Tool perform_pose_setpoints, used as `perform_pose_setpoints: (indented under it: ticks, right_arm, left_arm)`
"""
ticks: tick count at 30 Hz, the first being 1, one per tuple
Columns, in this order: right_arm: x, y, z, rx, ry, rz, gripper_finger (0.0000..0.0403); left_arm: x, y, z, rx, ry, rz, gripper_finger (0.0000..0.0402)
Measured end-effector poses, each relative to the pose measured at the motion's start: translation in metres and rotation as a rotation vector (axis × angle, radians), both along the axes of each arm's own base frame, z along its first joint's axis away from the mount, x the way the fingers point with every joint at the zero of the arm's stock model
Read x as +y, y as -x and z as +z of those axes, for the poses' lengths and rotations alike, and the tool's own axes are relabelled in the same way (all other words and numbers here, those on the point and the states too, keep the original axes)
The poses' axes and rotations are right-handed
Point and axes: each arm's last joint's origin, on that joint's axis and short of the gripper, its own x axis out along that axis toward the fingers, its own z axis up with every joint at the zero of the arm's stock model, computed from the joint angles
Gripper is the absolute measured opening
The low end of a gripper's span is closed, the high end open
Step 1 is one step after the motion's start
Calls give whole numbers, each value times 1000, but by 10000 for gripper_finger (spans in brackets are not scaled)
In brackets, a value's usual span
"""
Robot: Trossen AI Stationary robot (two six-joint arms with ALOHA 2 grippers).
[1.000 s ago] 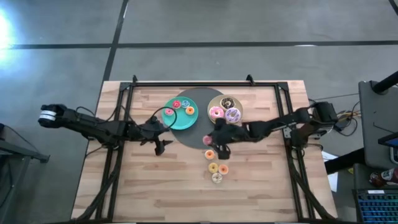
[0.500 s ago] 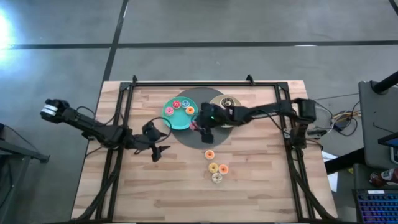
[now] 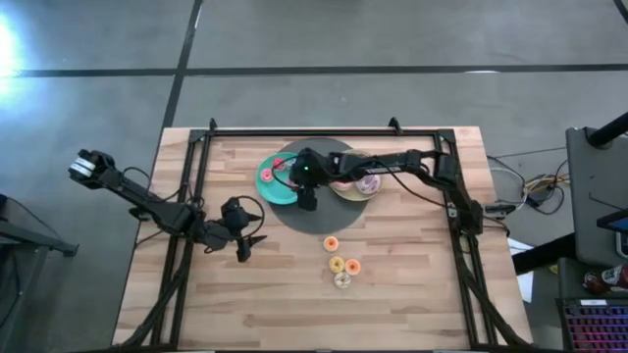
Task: Pick & Place donuts
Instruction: Put the small pink donut on the green plate, then put the small top orange donut on the green plate
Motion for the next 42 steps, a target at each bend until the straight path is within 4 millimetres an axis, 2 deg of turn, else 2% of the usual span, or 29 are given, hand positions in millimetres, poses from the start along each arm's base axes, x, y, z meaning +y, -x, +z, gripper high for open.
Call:
perform_pose_setpoints:
  ticks: [8,29,42]
  right_arm:
    - [-20,3,-12,69,-57,-83,205]
    - [-18,5,-11,82,-115,-31,207]
    - [-18,6,-9,77,-113,-28,286]
  left_arm:
    - [0,0,0,-1,3,3,271]
    - [0,0,0,-4,-11,11,271]
    - [0,0,0,-3,-12,11,271]
